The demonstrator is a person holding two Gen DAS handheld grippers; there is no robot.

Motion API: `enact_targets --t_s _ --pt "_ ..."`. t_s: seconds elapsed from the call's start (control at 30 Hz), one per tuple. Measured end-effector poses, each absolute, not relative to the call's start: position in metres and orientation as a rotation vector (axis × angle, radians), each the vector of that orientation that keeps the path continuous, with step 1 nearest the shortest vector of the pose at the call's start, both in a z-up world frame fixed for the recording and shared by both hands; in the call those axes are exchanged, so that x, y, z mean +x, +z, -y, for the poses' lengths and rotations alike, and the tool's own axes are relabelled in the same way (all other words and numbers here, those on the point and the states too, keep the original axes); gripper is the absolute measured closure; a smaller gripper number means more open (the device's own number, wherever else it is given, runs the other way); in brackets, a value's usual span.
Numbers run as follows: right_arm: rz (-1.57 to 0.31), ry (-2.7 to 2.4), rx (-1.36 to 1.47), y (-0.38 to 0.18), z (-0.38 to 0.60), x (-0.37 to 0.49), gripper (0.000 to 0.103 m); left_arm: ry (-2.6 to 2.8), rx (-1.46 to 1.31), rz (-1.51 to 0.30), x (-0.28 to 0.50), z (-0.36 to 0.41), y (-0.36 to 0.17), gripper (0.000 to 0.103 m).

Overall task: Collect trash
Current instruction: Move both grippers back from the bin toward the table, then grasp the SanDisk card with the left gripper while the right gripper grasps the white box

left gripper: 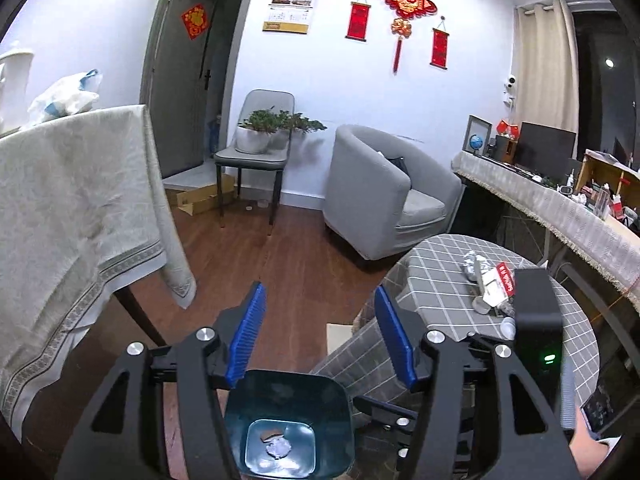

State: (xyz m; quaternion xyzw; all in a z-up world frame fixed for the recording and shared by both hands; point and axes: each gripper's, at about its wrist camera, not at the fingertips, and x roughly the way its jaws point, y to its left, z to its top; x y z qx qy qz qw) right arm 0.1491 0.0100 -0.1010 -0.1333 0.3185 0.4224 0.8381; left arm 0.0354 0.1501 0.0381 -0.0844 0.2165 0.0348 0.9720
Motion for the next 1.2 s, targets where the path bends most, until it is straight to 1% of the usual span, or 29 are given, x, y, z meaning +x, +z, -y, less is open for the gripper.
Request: enact_targets --t_s 0.3,0.37,0.5,0.73,0.8,1.07,1.2 --pt "-0.626 0.808 -0.263 -0.08 0.044 0.164 0.025 0.013 -0.157 -0.449 0.06 -0.109 0.036 0.036" --pt "-0.616 0.789 -0.25 -0.076 0.059 0.17 0.023 -0.002 -0.157 -0.45 0.067 -0.1 0.036 0.036" --pt "-0.605 0.761 -0.237 -0.07 0.083 0.178 0.022 -0.034 -0.148 -0.459 0.083 -0.078 0.034 0.034" --pt "-0.584 0.693 -0.221 -0.061 0.124 0.197 0.016 -0.083 -0.133 -0.482 0.109 -0.047 0.025 0.032" --pt "-0.577 0.668 -0.216 -0.057 0.137 0.204 0.015 -0.095 -0.131 -0.488 0.116 -0.039 0.023 0.03" --pt "-0.541 0.579 -0.188 -0.044 0.187 0.227 0.011 -0.159 -0.13 -0.519 0.147 -0.009 0.013 0.029" --pt "-0.528 0.557 -0.188 -0.041 0.208 0.236 0.007 -0.182 -0.121 -0.537 0.161 0.005 0.005 0.03"
